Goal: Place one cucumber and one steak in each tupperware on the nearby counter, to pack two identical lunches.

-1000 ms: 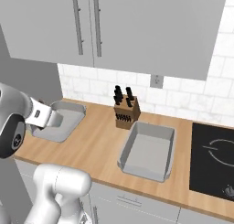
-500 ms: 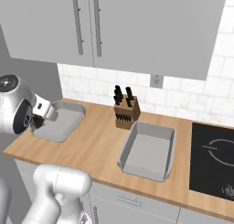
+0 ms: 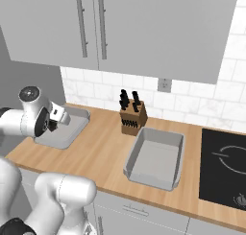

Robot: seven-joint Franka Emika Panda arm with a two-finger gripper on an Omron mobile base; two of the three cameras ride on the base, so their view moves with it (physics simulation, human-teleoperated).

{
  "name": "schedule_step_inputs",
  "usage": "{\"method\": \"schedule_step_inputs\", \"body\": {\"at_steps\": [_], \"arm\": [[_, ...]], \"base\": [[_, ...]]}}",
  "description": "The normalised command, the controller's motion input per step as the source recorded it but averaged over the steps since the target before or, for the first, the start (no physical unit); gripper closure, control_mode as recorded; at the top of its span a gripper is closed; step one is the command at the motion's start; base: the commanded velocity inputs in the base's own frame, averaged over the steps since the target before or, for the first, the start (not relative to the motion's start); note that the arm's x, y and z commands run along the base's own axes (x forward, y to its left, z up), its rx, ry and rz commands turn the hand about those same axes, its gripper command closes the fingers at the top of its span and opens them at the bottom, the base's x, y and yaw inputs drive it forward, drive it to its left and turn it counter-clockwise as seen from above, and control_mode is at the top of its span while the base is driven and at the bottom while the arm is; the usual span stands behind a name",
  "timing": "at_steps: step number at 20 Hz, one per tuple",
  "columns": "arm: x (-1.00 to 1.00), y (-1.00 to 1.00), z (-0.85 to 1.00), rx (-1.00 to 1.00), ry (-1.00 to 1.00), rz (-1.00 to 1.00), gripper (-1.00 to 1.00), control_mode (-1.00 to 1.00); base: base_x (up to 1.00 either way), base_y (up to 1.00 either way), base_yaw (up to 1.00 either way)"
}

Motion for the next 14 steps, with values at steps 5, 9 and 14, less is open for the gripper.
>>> {"method": "schedule_step_inputs", "body": {"at_steps": [5,9,14], "arm": [[0.81,0.25,-0.37,0.00,0.00,0.00,1.00,-1.00],[0.71,0.19,-0.31,0.00,0.03,0.00,1.00,-1.00],[0.43,0.02,-0.20,0.00,0.03,0.00,1.00,-1.00]], "base": [[0.00,0.00,0.00],[0.00,0.00,0.00],[0.00,0.00,0.00]]}}
